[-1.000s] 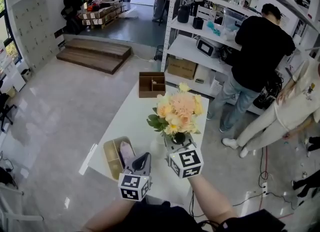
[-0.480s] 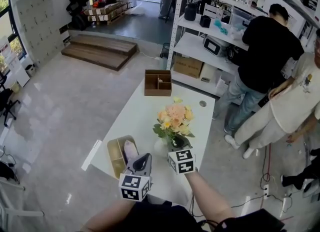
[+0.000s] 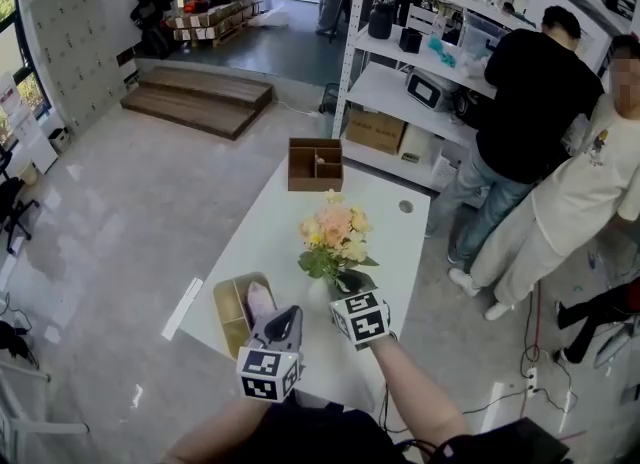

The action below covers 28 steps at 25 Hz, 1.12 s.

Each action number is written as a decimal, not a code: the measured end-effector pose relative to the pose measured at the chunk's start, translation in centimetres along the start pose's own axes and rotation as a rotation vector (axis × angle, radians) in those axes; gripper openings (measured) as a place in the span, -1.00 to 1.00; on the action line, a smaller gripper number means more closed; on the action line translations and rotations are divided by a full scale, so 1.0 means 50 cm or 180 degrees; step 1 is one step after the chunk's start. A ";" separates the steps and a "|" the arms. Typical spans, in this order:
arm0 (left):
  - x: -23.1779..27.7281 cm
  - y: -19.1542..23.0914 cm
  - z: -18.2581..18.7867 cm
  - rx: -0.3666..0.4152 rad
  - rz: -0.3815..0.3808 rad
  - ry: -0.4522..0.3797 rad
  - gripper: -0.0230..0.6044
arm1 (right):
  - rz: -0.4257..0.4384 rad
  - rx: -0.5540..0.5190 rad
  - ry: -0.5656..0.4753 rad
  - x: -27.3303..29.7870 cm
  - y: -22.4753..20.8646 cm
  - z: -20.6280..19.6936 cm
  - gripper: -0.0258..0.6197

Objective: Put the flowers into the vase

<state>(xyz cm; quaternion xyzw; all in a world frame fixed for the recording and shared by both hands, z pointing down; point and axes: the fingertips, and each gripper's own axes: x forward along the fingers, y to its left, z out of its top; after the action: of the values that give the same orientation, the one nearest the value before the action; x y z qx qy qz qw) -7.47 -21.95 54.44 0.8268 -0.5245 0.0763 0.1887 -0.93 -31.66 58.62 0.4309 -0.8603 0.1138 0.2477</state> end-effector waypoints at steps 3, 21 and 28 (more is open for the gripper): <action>0.003 0.001 0.004 -0.0002 -0.0007 -0.0013 -0.92 | -0.0006 -0.0047 0.0070 0.000 0.000 -0.002 -0.78; 0.009 -0.003 0.012 -0.0074 -0.0076 -0.0096 -0.92 | -0.0036 -0.0447 0.0763 -0.011 0.002 -0.009 -0.67; 0.011 -0.017 0.014 -0.0045 -0.0138 -0.0091 -0.92 | 0.0001 -0.0462 0.0825 -0.039 0.001 -0.009 -0.66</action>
<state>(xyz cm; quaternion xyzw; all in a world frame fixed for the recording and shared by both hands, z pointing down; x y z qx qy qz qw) -6.51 -22.37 53.79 0.8376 -0.5096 0.0566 0.1886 0.19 -30.10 57.98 0.3934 -0.8271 0.1060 0.3872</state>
